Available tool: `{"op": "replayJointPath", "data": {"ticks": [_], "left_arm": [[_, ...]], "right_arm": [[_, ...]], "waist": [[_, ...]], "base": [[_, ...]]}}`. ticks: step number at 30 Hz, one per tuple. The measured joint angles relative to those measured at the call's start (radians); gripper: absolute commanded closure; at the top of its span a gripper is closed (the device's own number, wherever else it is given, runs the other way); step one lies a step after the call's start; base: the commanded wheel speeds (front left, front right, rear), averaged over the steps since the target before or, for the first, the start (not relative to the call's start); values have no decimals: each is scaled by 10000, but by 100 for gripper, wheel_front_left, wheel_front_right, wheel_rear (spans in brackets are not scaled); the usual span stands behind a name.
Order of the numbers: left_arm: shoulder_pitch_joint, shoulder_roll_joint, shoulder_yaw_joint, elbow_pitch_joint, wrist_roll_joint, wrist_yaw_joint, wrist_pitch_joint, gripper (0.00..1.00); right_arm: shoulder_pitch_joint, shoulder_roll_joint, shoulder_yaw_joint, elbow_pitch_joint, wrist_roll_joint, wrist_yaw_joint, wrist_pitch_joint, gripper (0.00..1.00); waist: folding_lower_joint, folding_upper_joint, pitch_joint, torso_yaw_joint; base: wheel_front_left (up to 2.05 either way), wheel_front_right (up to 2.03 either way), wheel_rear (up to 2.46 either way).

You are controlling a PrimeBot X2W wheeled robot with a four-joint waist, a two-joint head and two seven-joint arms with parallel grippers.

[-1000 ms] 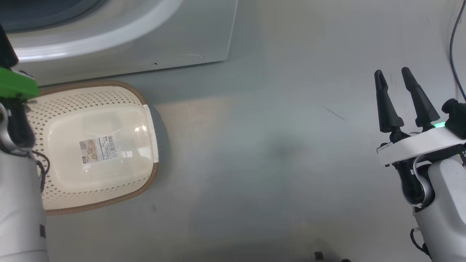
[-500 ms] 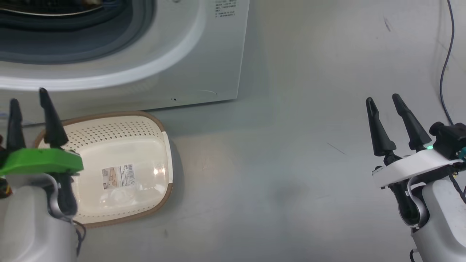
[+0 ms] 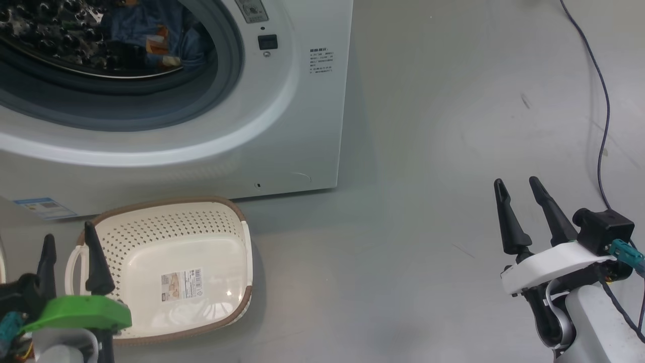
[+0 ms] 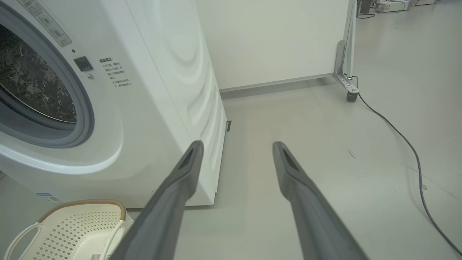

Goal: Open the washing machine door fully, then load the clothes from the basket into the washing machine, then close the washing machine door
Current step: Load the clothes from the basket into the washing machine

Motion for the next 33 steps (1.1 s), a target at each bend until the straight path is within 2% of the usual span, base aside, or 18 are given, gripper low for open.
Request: {"op": "replayJointPath", "data": {"ticks": [8,17,33], "left_arm": [[1217,71,25,-984,763,201,-27,0],[2418,113,-52,-1854,1379,234,-27,0],[4204,-113,270,-2546,1373,489,-27,0]], "right_arm": [[297,130,-59,25,-104,0,0,0],[700,299,-130,48,-274,0,0,0],[1356,483,-382,42,-715,0,0,0]], "waist": [[0,0,-712,-108],[0,0,-1350,-335],[0,0,-2447,-748]], "base": [[0,0,0],[0,0,0],[0,0,0]]}}
